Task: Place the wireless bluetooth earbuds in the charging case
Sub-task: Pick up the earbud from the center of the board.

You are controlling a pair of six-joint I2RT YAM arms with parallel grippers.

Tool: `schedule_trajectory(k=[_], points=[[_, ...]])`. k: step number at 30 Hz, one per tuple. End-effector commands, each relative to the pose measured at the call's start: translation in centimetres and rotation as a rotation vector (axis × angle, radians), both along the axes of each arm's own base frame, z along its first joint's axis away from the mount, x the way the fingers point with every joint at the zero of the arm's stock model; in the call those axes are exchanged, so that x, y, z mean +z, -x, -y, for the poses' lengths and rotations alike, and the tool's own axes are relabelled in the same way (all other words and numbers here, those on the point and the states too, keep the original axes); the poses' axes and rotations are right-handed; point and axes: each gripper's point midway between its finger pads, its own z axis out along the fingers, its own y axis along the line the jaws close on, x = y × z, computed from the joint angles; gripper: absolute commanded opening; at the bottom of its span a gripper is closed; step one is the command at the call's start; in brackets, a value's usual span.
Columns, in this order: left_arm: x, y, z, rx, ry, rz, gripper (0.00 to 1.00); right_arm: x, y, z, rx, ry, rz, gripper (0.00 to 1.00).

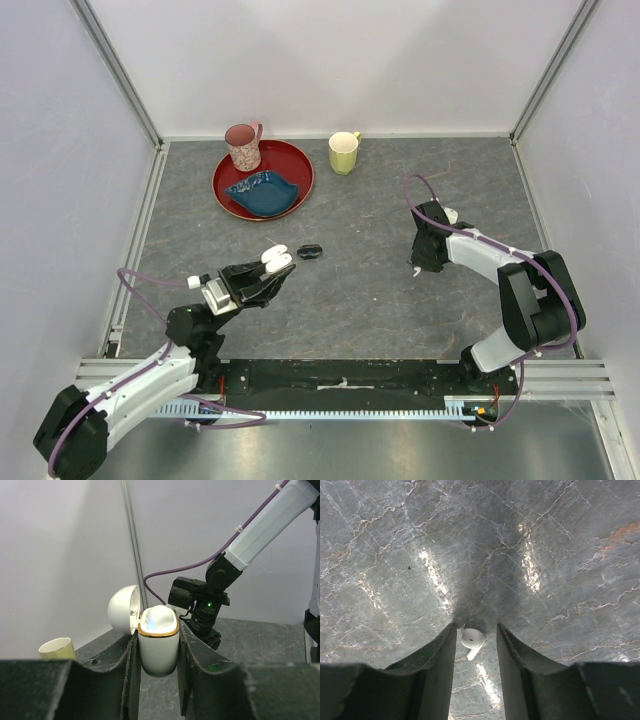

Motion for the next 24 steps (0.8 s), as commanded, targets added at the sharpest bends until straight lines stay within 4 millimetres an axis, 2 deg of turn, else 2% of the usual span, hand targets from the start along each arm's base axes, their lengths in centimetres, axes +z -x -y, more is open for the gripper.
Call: schedule_trajectory(k=[1,24], points=[[0.09,-0.16,-0.44,0.036,0.008,0.038,0.02,-0.56,-0.17,0.37,-0.025,0.011,0.006,0.44],[-0.21,-0.38,-0.32,0.037,0.006,0.029,0.02,-0.75,0.47,-0.2,-0.009,-0.02,-0.001,0.41]])
